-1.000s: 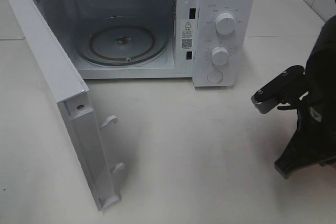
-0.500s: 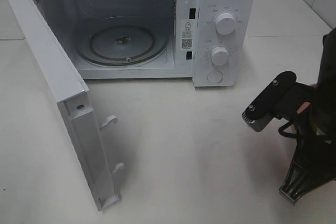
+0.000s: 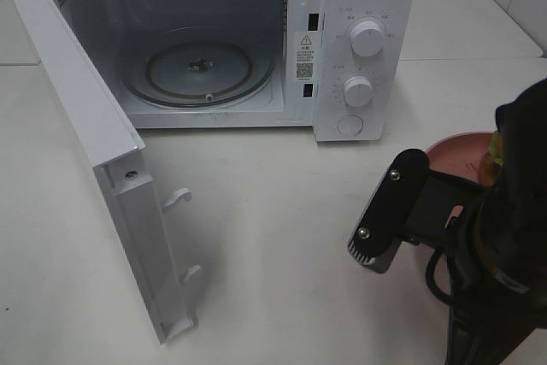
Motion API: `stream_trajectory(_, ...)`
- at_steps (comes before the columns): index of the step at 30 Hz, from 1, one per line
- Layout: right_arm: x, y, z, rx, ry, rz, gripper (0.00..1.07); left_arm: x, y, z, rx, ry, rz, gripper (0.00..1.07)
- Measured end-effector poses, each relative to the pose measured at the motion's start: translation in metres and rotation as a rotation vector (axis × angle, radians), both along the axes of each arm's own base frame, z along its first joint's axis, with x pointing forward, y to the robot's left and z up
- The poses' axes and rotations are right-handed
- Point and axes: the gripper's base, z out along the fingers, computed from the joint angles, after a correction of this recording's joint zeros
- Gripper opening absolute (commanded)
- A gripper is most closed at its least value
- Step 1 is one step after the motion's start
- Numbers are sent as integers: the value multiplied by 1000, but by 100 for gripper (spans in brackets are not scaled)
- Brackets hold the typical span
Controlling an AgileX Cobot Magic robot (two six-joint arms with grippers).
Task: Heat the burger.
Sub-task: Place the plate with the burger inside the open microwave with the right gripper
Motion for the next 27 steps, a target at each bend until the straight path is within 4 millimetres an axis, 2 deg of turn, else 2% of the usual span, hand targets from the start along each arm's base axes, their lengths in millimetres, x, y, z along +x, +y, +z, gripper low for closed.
stream_trajectory(6, -6, 5, 0, -11, 6, 66, 0, 0, 0, 0, 0, 0, 0, 96)
stream_trajectory(11, -9, 10, 1, -48, 6, 203, 0, 0, 0, 0, 0, 0, 0, 96)
stream_trajectory(27, -5, 18, 1, -55, -2, 410, 0, 0, 0, 0, 0, 0, 0, 96)
